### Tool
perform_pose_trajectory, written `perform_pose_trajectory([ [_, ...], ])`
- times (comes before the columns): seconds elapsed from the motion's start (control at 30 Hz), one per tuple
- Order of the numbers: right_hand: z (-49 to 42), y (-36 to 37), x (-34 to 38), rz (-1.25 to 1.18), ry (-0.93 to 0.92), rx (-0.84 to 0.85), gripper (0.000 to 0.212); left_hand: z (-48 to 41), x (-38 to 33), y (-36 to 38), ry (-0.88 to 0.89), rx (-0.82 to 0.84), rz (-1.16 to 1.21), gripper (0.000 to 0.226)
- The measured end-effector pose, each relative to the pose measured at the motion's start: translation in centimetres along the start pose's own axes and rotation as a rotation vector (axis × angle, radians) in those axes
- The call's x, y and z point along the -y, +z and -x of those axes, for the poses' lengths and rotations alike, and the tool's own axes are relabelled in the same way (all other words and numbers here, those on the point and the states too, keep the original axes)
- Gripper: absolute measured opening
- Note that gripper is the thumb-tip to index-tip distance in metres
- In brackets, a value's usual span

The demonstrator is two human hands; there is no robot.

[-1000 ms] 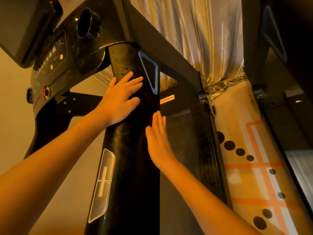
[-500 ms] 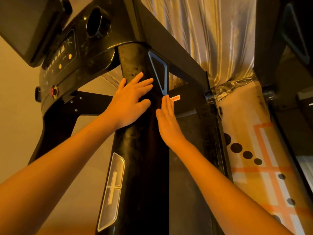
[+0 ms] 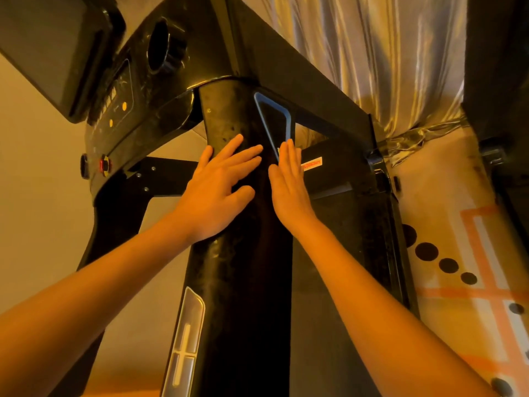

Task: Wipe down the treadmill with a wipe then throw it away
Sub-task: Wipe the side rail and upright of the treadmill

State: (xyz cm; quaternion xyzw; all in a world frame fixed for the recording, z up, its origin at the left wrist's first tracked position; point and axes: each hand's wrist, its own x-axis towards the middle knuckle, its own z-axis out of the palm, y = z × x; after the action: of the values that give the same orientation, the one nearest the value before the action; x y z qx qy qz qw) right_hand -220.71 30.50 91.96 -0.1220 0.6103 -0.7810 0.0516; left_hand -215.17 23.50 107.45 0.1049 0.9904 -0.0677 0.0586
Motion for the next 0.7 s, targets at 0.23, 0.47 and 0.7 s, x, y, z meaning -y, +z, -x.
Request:
perform_pose_trajectory([
  [0.23, 1.5, 0.2, -1.2, -0.142, 0.031, -0.011, 0.057, 0.0, 0.0, 0.0, -0.003, 0.0, 0.015, 0.069],
  [0.47, -5.2, -1.2, -0.5, -0.005, 0.018, -0.036, 0.066, -0.1, -0.2, -0.1, -0.011, 0.012, 0.005, 0.07],
  [0.7, -4.4, -1.1, -0.8, -0.032, -0.013, -0.001, 0.057, -0.1, 0.0, 0.0, -0.015, 0.005, 0.015, 0.07],
])
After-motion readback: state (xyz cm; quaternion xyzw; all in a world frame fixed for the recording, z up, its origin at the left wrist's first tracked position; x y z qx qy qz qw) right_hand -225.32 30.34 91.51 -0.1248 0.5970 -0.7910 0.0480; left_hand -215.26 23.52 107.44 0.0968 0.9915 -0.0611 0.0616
